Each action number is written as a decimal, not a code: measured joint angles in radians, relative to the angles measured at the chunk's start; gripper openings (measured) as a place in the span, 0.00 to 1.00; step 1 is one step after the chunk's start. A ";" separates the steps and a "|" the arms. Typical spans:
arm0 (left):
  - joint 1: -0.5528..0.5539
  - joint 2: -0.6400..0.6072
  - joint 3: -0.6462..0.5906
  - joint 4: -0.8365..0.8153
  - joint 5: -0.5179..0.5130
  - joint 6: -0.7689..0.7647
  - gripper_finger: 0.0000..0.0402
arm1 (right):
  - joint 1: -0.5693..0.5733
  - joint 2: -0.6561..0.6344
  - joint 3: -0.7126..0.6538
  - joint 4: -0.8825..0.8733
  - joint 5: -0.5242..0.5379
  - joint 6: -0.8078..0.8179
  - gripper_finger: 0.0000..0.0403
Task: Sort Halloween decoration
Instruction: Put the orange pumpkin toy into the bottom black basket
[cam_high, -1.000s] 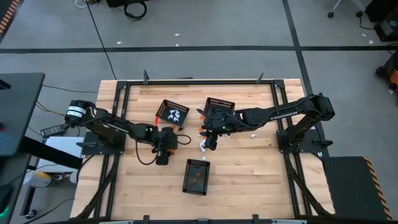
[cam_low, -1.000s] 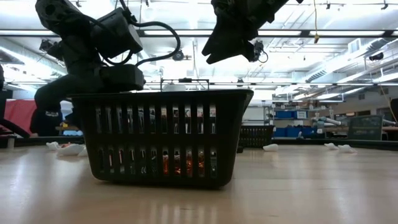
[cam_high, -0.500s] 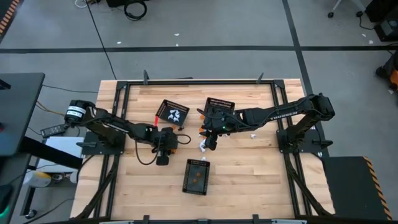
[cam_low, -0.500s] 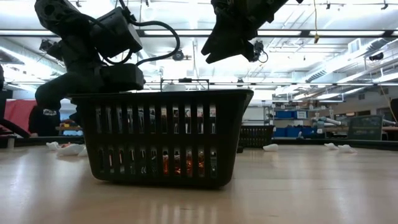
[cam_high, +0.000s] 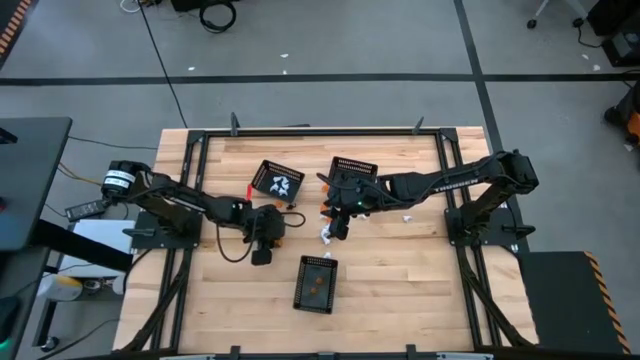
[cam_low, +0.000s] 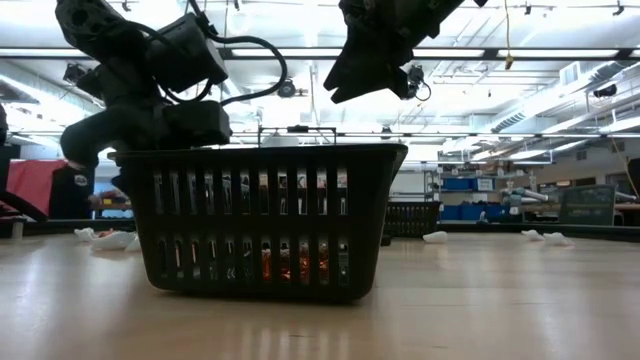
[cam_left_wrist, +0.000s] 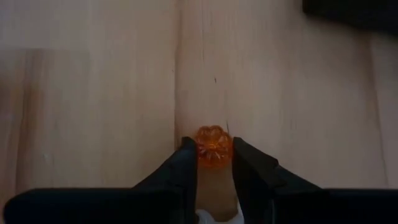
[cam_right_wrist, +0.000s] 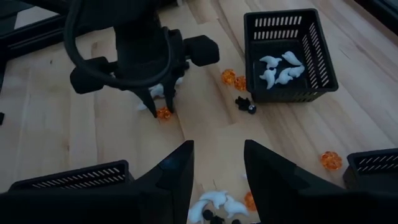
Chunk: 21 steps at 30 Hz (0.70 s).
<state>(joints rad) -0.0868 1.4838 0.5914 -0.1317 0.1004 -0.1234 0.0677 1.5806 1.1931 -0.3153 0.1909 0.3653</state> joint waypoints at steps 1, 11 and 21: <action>0.000 0.000 0.000 0.003 0.003 0.000 0.23 | 0.000 0.000 0.000 0.000 0.000 0.000 0.36; 0.018 -0.002 0.004 0.051 0.086 -0.035 0.23 | 0.001 0.000 0.000 0.002 0.000 0.002 0.36; 0.054 -0.004 0.005 0.056 0.076 -0.034 0.23 | 0.004 0.000 0.000 0.008 -0.001 0.002 0.36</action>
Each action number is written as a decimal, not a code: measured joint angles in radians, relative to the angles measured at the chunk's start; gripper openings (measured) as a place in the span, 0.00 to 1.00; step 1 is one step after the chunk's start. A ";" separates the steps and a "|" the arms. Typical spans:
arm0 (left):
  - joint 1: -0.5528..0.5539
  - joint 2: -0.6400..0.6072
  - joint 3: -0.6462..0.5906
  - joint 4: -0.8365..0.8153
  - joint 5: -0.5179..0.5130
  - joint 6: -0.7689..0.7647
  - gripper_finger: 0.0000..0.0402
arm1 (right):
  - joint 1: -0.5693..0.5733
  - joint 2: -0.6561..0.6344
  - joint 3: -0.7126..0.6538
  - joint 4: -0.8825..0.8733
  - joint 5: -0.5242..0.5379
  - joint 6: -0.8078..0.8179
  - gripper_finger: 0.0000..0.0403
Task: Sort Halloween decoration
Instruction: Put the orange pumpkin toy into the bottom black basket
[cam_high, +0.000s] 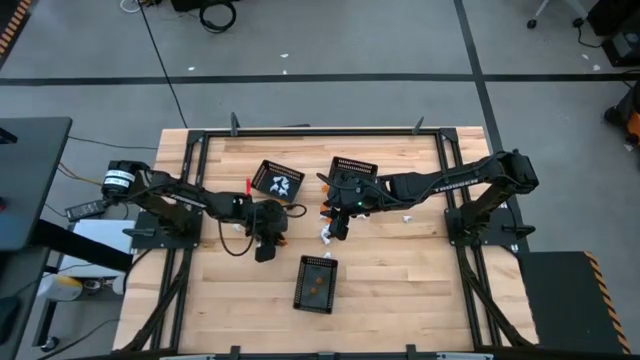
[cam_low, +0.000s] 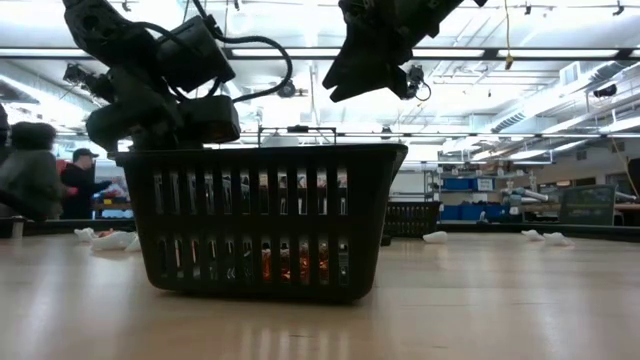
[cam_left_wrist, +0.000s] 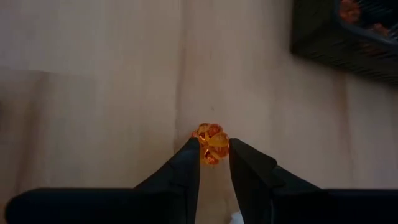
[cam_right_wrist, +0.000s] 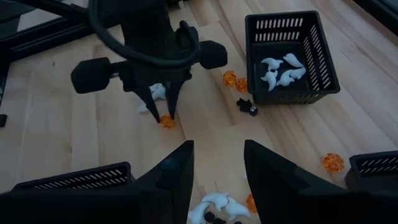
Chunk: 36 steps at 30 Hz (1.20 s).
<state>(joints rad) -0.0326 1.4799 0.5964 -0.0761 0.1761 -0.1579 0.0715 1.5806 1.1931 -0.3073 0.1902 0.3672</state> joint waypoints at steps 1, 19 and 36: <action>-0.005 0.000 0.000 0.000 -0.021 0.006 0.23 | 0.000 0.000 0.000 0.000 0.000 0.000 0.36; 0.005 0.000 0.001 0.002 -0.046 0.039 0.23 | 0.034 0.132 0.000 0.102 -0.094 -0.052 0.36; 0.024 -0.001 0.002 0.013 -0.012 0.020 0.23 | 0.046 0.481 0.000 0.537 -0.160 -0.150 0.37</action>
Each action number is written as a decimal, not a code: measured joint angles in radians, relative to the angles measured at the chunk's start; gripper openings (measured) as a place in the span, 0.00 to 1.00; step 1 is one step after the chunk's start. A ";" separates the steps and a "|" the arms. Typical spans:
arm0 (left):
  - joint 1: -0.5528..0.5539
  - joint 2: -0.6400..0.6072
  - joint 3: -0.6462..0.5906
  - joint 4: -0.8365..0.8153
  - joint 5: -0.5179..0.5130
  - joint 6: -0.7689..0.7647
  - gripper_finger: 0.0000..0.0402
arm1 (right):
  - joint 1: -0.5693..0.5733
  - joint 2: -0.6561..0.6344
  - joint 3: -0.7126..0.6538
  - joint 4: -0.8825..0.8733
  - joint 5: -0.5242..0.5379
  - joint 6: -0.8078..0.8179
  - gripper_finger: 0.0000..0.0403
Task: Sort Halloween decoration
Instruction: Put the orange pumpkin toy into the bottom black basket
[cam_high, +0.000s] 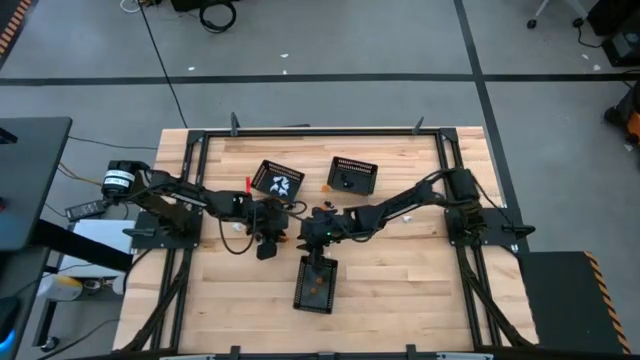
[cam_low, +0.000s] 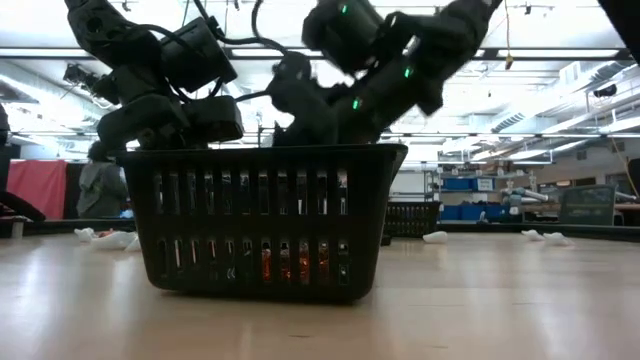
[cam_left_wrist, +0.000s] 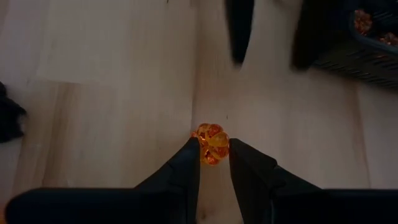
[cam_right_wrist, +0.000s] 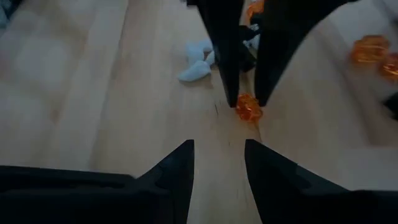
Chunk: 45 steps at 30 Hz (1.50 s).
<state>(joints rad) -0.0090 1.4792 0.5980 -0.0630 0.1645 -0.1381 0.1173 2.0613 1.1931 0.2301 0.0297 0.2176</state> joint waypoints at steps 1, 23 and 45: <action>0.000 0.000 0.000 0.002 0.005 0.000 0.23 | 0.000 0.018 0.000 0.026 -0.001 -0.017 0.37; 0.058 0.000 0.000 0.016 0.043 -0.001 0.23 | -0.057 0.015 0.000 0.043 0.034 -0.122 0.37; 0.139 0.000 0.000 0.067 0.043 -0.057 0.23 | -0.176 0.015 0.000 0.045 -0.126 -0.450 0.37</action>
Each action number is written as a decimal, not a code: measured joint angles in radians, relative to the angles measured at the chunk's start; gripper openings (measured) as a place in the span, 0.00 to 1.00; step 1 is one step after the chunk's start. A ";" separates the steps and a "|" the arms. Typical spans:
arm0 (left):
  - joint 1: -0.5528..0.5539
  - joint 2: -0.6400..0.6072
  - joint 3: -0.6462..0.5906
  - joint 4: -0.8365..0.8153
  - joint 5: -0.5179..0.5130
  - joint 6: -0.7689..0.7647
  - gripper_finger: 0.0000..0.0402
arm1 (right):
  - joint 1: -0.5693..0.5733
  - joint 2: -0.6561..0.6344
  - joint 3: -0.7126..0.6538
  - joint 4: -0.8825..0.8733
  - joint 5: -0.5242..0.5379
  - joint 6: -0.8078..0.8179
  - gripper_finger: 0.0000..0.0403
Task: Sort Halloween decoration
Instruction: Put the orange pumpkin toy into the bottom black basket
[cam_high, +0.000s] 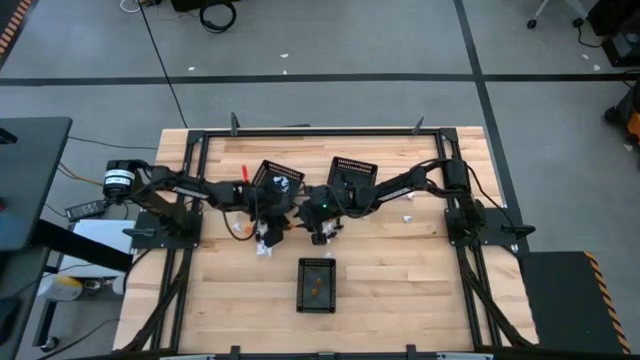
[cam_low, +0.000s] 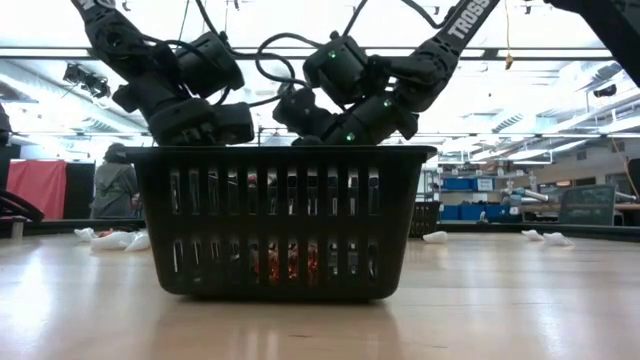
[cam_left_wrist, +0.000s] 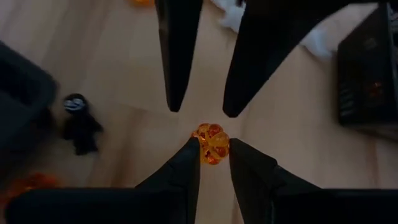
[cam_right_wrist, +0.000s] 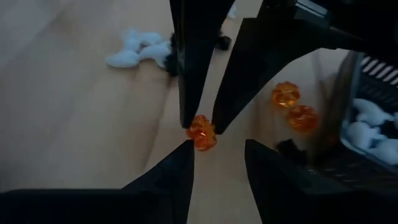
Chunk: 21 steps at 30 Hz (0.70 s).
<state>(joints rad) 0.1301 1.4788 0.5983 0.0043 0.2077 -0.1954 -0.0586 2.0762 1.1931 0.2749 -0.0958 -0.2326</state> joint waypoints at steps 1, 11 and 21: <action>0.007 0.000 0.000 0.004 0.000 -0.004 0.23 | -0.001 0.000 0.000 0.000 0.005 -0.011 0.37; 0.053 0.000 0.000 0.038 0.030 -0.031 0.23 | 0.009 0.000 0.000 -0.007 0.046 -0.188 0.40; 0.055 0.000 0.000 0.054 0.034 -0.041 0.23 | 0.012 0.000 0.000 -0.002 0.102 -0.187 0.40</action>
<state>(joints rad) 0.1852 1.4788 0.5983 0.0585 0.2420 -0.2364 -0.0469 2.0762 1.1931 0.2732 0.0067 -0.4198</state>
